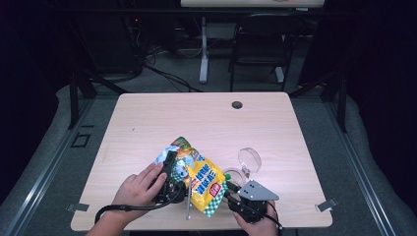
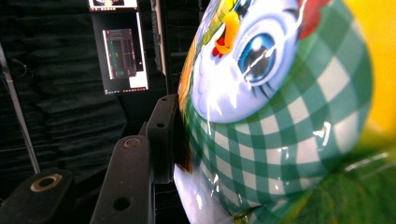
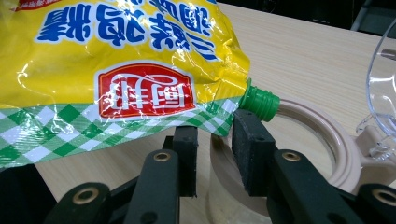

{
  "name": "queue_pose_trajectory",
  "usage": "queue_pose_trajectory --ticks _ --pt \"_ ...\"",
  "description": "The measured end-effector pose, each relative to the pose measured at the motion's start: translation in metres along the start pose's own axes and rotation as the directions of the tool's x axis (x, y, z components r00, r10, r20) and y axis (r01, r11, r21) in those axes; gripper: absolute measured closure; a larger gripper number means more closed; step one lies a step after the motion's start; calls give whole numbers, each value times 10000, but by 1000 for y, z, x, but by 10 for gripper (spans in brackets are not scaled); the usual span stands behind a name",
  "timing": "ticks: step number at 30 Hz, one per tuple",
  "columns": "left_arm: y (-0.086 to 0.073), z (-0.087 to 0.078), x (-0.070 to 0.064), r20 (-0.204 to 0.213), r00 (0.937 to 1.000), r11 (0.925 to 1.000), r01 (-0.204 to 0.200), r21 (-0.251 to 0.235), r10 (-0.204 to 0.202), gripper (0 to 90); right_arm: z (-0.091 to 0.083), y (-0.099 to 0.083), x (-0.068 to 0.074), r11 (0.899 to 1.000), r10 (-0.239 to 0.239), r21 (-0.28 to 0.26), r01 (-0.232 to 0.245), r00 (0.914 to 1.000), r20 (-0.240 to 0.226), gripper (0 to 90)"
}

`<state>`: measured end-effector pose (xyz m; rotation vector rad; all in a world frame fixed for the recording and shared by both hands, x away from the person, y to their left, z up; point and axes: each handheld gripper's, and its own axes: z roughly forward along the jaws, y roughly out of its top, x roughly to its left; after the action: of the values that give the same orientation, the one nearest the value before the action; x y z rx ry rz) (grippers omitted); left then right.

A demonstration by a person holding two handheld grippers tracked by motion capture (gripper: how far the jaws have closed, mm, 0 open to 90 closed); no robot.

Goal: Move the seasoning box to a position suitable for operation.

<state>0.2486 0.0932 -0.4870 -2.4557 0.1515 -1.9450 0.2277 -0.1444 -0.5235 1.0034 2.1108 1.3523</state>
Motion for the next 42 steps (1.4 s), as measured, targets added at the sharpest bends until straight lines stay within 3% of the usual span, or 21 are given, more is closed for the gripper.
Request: queue_pose_trajectory --ticks 1,2,5,14,42 --pt "0 0 0 33 10000 10000 12 7 -12 579 0 0 0 10000 1 24 -1 10000 -4 716" --pt "0 1 0 -203 9998 9999 -21 -147 18 582 0 0 0 10000 23 -6 -23 10000 -17 716" --pt "1 -1 0 -64 10000 10000 -16 -63 15 585 0 0 0 10000 8 36 -8 10000 0 716" --pt "2 -4 2 -258 9992 9995 -303 -88 301 589 1 -1 0 10000 32 85 -31 10000 -11 716" --pt "7 -3 8 -158 9975 9973 -689 -266 685 597 0 -2 -3 9991 431 -16 -431 9990 73 716"
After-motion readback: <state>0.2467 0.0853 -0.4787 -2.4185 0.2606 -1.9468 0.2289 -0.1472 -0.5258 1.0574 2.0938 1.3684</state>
